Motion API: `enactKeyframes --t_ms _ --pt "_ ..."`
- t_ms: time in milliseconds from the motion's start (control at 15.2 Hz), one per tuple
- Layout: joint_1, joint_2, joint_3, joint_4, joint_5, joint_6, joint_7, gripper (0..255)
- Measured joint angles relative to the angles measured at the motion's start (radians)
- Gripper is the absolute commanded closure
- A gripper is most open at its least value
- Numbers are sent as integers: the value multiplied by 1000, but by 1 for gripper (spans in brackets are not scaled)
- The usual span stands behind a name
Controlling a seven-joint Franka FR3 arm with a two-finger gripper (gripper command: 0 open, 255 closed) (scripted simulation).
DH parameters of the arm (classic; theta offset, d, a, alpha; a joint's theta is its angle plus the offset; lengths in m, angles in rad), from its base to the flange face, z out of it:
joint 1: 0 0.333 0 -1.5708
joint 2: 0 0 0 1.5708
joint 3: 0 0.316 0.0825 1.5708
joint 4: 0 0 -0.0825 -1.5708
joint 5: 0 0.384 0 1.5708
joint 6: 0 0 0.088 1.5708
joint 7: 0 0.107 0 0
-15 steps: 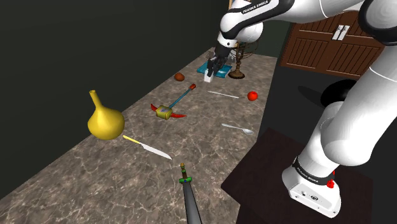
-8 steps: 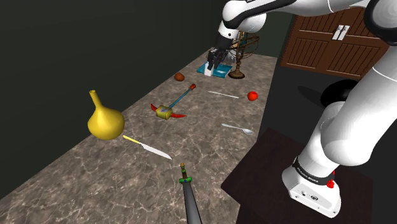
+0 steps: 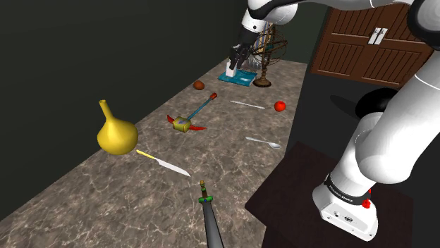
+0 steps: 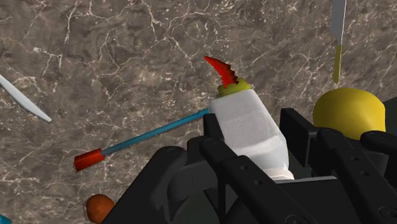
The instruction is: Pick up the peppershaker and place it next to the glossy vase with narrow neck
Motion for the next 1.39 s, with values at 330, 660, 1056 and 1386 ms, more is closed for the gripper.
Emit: enactKeyframes --t_ms 330,660,1056,1386 --pt "43 59 52 67 0 7 95 255" --pt "89 140 101 147 -3 22 192 255" --pt "144 266 150 306 -13 7 310 255" --pt "189 400 181 488 -25 -30 404 255"
